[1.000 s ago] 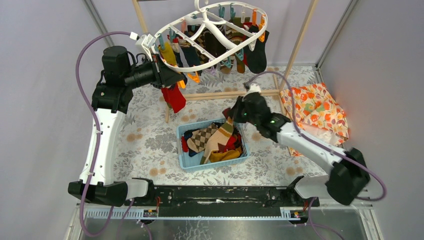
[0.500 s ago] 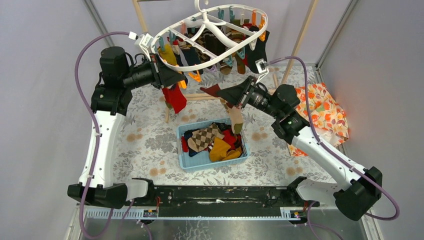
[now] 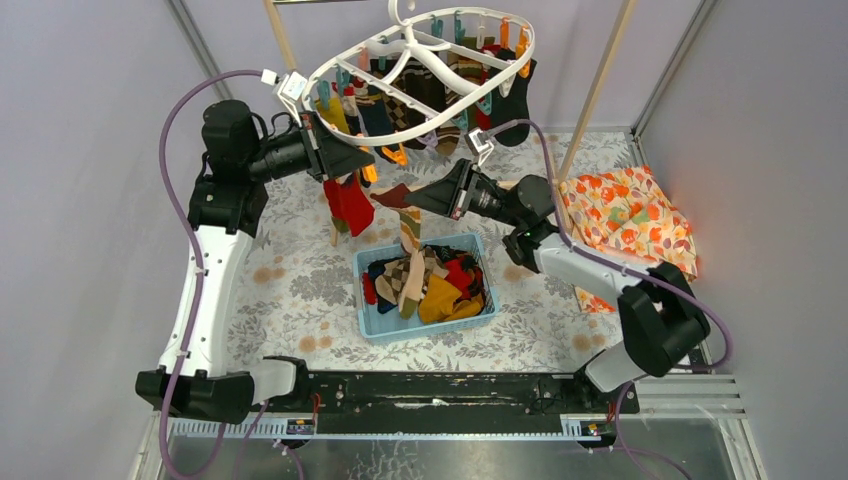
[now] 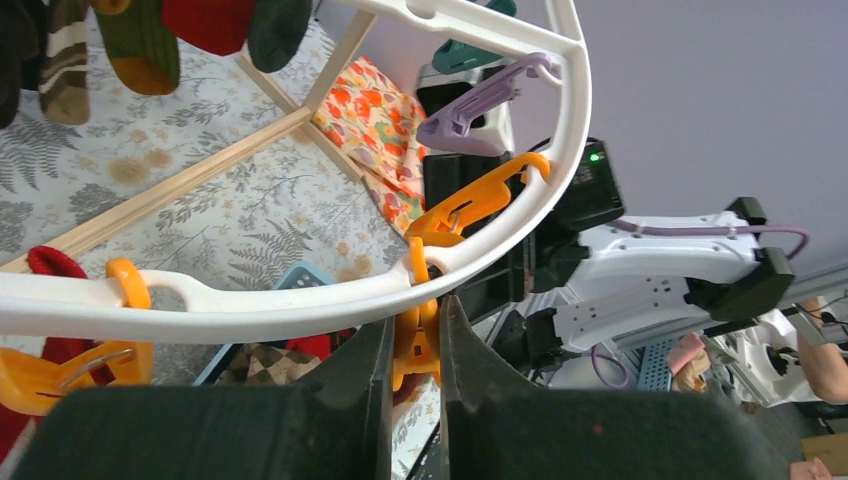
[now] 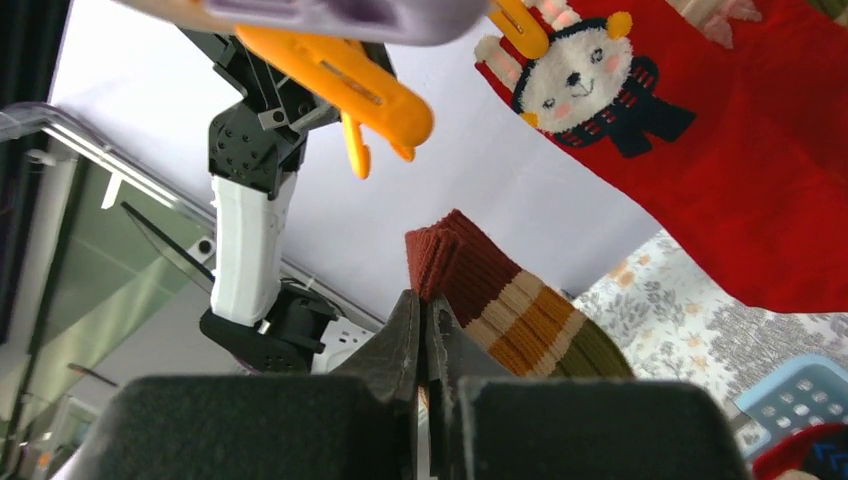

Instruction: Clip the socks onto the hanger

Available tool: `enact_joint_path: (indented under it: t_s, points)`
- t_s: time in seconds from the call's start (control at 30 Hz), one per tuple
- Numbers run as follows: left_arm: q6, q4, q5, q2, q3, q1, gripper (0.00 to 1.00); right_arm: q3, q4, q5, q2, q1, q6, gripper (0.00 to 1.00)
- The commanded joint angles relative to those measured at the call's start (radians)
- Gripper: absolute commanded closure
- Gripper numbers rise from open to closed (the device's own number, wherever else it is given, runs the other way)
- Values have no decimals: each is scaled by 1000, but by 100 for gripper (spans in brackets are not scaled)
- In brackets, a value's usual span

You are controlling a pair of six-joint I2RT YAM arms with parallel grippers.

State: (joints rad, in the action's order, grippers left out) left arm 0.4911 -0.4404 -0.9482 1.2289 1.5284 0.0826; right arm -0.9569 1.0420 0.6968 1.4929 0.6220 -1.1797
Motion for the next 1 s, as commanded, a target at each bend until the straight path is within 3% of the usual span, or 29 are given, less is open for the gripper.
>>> enact_joint_path:
  t_s: [0.0, 0.3, 0.97]
  points:
    - [67, 96, -95, -10, -13, -1, 94, -64, 324, 41, 72, 18, -169, 100]
    - [81, 130, -145, -7, -21, -4, 94, -153, 501, 110, 203, 27, -334, 100]
    - [101, 149, -192, -5, -27, -7, 94, -233, 503, 140, 265, 41, -381, 100]
